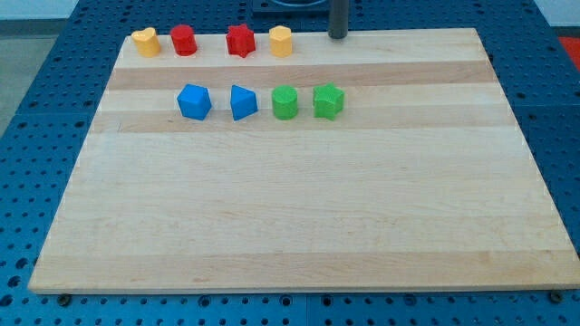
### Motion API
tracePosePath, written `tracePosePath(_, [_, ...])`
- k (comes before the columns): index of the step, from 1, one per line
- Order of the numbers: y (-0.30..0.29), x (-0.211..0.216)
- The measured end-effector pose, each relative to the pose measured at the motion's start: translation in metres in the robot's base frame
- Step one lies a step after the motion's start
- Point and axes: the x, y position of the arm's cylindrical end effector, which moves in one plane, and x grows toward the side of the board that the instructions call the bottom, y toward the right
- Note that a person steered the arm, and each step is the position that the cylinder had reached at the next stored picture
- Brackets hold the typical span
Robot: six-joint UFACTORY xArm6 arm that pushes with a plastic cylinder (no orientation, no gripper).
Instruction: Move the arm above the blue triangle
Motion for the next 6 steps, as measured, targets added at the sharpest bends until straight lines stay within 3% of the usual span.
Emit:
tracePosePath(4, [0.009,0.009])
tracePosePath(6, [0.012,0.056])
